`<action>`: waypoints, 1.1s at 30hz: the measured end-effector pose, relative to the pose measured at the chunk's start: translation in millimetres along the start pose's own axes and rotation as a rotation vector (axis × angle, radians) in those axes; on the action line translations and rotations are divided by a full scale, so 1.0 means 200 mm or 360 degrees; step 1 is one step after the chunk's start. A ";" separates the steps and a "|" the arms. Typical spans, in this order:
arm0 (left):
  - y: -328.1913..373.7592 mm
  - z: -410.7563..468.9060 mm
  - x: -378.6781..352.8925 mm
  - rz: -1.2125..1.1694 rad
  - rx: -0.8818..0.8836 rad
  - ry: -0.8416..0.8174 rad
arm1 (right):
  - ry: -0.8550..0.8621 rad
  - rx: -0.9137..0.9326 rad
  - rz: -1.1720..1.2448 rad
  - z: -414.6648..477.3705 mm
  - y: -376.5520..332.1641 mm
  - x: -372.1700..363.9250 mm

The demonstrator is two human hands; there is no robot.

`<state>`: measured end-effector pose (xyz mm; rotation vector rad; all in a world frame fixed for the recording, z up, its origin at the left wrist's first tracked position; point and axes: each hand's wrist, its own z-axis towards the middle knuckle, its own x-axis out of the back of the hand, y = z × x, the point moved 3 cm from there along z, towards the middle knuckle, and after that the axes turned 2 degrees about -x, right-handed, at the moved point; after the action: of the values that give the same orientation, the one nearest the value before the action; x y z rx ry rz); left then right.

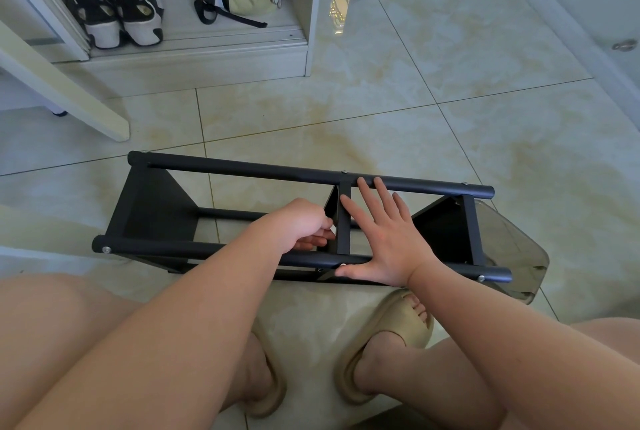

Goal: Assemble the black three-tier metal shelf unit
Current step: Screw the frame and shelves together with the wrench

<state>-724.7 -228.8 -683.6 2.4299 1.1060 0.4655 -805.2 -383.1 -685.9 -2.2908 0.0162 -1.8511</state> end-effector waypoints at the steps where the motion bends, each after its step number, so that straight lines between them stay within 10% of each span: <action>1: 0.00 0.00 0.00 0.0002 -0.0005 -0.0011 | 0.0002 0.0001 -0.0002 0.00 0.00 0.00; 33: 0.02 -0.04 0.11 0.1218 -0.0482 -0.0212 | 0.0005 -0.0006 -0.0017 0.01 0.00 0.00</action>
<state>-712.5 -213.2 -672.7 2.4789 0.0011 0.6278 -803.9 -383.8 -686.0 -2.2949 0.0075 -1.8612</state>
